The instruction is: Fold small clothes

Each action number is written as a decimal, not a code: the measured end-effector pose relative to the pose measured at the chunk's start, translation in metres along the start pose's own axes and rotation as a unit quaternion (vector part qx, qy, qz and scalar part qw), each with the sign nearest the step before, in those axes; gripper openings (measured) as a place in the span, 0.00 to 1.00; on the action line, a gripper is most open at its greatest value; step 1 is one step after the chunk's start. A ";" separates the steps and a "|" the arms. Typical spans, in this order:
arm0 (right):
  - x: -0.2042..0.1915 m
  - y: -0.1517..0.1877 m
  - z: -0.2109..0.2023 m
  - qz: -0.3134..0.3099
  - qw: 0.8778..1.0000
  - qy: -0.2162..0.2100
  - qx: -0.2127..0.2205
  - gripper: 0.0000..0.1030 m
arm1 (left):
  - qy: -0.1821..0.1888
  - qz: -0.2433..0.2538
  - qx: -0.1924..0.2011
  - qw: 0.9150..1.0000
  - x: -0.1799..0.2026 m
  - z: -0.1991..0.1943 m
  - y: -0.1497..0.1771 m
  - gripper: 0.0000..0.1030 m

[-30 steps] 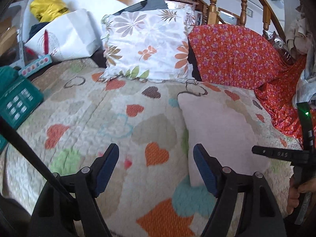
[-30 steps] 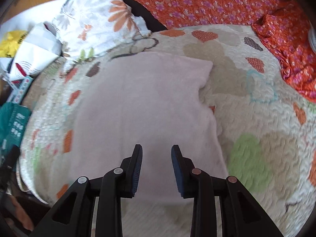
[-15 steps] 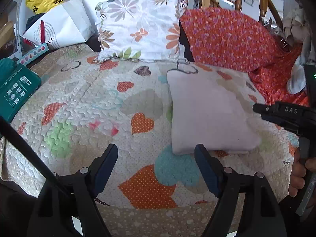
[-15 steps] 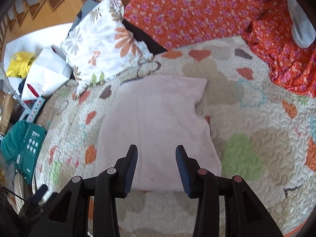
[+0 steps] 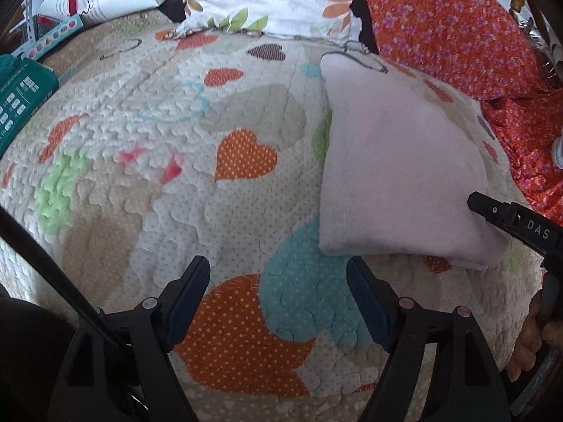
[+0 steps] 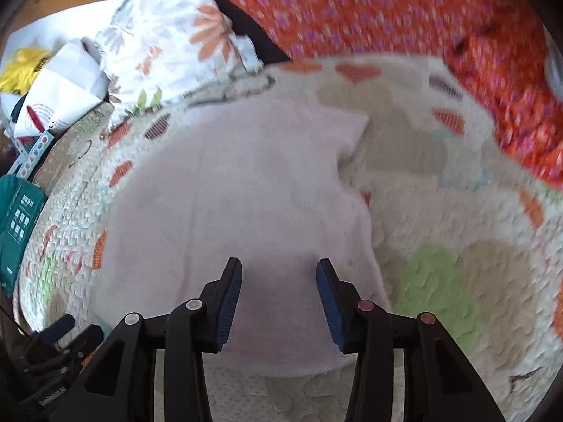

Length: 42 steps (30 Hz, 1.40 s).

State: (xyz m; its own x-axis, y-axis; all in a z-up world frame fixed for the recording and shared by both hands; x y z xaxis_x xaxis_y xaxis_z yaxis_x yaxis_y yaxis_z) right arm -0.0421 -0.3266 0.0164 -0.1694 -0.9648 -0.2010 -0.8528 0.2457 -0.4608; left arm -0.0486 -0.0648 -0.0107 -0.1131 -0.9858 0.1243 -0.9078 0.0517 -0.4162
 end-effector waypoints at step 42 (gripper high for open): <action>0.025 -0.003 0.018 0.150 0.981 -0.103 -0.063 0.76 | 0.003 0.074 -0.039 0.996 0.007 0.019 0.002 1.00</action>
State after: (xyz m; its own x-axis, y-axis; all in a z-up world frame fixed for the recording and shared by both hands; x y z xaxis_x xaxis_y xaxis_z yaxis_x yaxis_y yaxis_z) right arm -0.0351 -0.3494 -0.0025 -0.3302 -0.8078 -0.4883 -0.8357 0.4907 -0.2466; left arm -0.0438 -0.0747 -0.0279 -0.2498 -0.9656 0.0723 -0.9099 0.2085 -0.3586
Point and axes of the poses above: each gripper's, at about its wrist camera, not at the fingertips, and z roughly the way its jaws point, x to its right, y to its underside, the point moved 3 cm from there along z, roughly the way its jaws point, and after that the axes turned 8 degrees about -x, right-handed, at the moved point
